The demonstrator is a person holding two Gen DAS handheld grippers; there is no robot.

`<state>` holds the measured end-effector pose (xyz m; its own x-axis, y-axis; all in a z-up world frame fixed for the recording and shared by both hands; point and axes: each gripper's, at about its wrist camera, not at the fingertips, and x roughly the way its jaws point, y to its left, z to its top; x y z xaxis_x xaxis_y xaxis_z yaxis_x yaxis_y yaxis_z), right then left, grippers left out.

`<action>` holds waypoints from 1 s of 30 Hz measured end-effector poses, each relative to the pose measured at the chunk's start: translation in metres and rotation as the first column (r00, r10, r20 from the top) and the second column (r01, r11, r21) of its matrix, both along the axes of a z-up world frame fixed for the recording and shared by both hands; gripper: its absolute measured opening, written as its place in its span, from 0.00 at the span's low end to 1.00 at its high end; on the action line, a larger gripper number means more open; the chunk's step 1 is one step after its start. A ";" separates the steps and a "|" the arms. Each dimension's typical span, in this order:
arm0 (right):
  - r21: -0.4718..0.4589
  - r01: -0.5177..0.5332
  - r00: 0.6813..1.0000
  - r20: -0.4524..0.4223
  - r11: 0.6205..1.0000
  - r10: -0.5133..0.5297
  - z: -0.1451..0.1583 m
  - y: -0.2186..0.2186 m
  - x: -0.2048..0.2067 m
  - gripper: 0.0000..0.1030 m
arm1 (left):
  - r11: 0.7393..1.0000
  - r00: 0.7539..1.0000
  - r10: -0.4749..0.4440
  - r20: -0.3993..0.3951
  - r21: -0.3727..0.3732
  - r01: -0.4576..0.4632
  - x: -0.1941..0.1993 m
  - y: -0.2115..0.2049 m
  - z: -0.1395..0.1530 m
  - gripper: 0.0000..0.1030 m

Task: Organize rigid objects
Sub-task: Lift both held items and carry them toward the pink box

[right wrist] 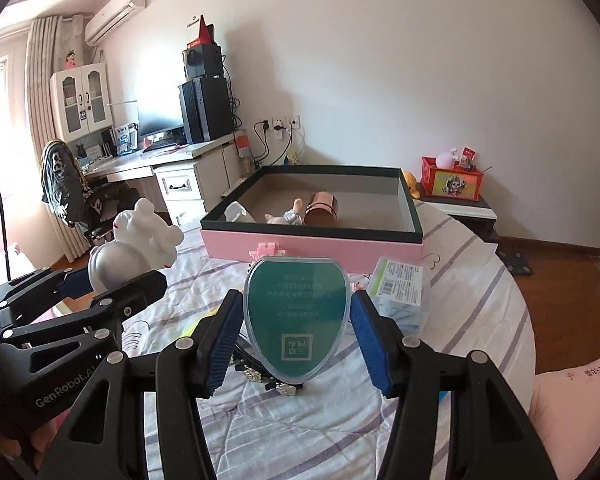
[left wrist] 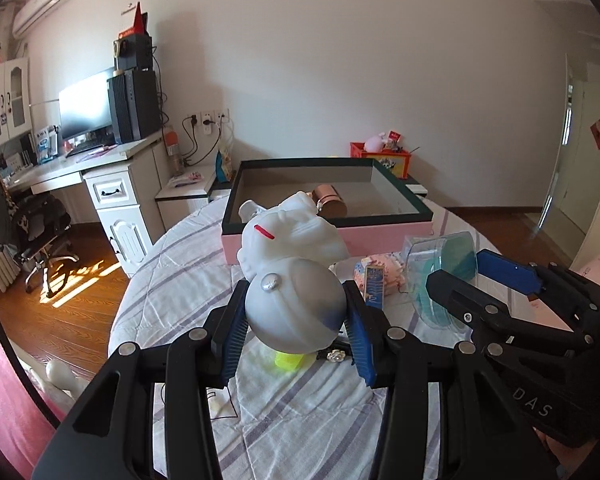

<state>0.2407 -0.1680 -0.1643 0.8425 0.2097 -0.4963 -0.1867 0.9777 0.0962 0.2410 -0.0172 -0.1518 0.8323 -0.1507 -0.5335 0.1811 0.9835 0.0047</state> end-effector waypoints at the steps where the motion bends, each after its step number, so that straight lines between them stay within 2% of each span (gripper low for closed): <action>1: -0.003 -0.002 1.000 0.011 1.000 0.002 0.004 0.002 -0.004 0.55 | 1.000 1.000 0.000 0.009 0.000 0.000 -0.004 -0.001 0.003 0.45; 11: -0.012 -0.006 0.997 0.076 1.000 0.007 0.029 0.002 -0.027 0.55 | 0.999 0.995 0.029 0.090 0.016 -0.031 -0.029 -0.003 0.030 0.45; 18: -0.016 -0.004 0.996 0.091 1.000 0.005 0.035 0.001 -0.025 0.55 | 0.999 0.995 0.032 0.098 0.032 -0.035 -0.019 -0.008 0.033 0.45; 24: -0.041 -0.003 0.995 0.099 0.999 0.007 0.042 0.000 0.004 0.55 | 0.998 0.996 0.027 0.087 0.051 -0.032 0.017 -0.012 0.030 0.45; 30: -0.084 0.001 0.996 0.090 0.996 0.006 0.047 -0.004 0.063 0.55 | 0.996 0.998 0.008 0.058 0.083 -0.013 0.094 -0.025 0.031 0.45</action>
